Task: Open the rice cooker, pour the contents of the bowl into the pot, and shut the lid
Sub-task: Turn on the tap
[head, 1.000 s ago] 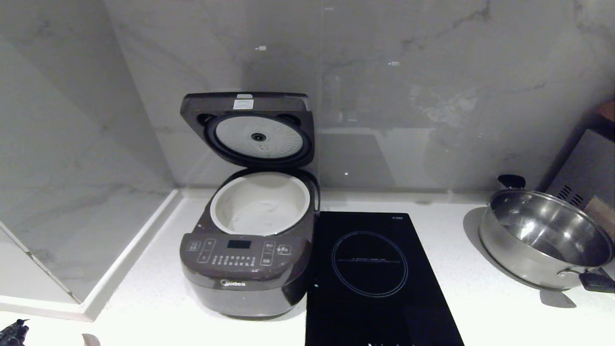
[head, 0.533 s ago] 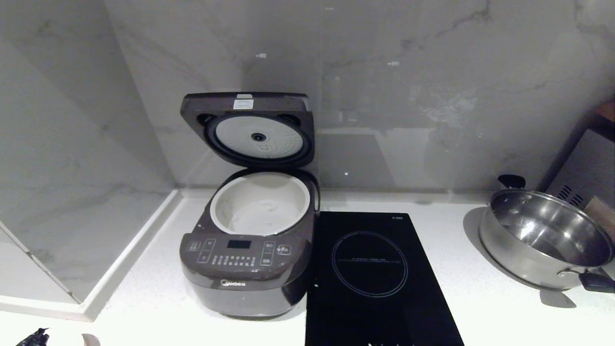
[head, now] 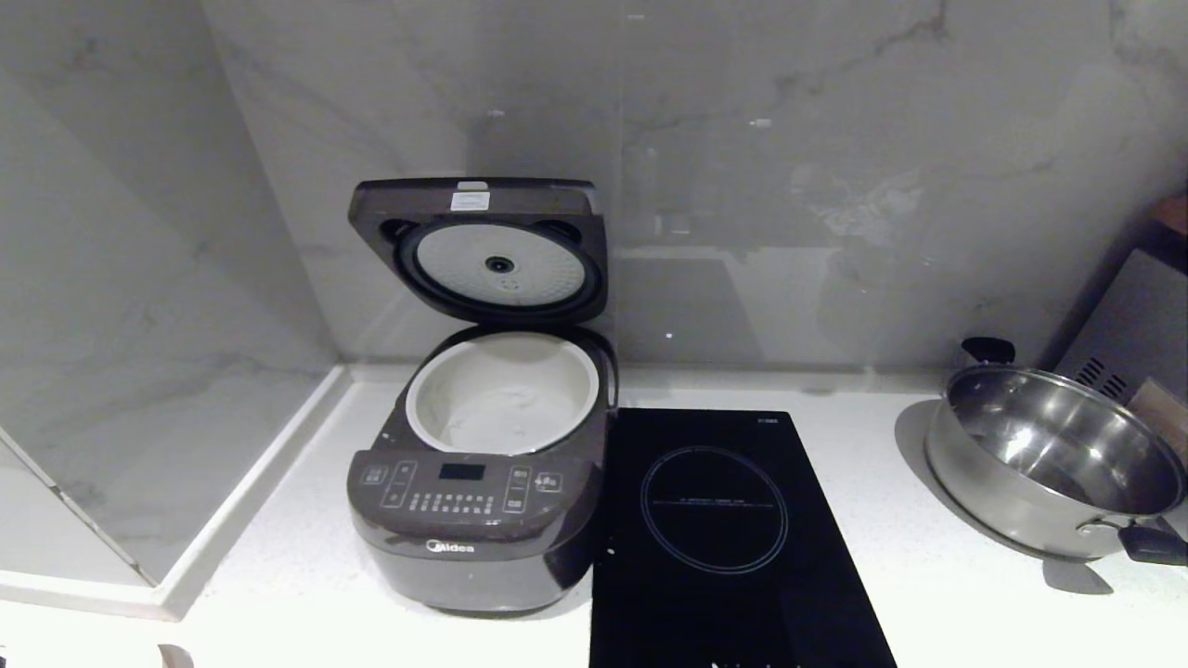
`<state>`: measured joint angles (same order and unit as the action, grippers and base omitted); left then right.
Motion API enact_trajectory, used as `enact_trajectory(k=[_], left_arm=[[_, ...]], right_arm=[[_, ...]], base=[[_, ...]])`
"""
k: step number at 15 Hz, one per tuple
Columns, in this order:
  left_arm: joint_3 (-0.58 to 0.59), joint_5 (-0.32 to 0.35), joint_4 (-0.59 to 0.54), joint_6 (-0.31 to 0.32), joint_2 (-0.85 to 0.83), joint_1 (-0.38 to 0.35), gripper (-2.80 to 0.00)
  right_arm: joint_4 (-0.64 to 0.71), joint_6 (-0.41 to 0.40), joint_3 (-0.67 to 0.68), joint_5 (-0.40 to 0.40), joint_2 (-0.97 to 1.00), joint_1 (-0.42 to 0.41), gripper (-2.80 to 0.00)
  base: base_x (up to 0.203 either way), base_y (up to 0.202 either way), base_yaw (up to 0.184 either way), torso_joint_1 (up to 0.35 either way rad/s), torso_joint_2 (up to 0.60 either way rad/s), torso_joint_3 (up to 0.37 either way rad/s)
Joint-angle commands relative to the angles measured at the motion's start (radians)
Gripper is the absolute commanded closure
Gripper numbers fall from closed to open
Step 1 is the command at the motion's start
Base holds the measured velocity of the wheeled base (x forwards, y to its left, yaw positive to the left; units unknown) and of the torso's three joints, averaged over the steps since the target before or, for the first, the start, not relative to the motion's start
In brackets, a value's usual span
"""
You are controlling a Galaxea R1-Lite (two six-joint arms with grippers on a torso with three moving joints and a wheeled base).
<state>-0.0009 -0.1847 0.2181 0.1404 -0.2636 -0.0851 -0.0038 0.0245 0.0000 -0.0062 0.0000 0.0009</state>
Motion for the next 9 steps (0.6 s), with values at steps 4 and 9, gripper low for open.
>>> enact_trajectory(k=[4,9], left_arm=[[-0.148,-0.002,-0.037,0.041,-0.003,-0.002,0.00],[-0.327,-0.015,-0.149,0.054,-0.003,0.000,0.00]], right_arm=[[-0.001,0.000,0.000,0.000,0.000,0.001,0.00],[0.000,0.000,0.000,0.000,0.000,0.001,0.00]], base=[[0.000,0.000,0.000,0.000,0.00,0.000],[0.000,0.000,0.000,0.000,0.00,0.000]])
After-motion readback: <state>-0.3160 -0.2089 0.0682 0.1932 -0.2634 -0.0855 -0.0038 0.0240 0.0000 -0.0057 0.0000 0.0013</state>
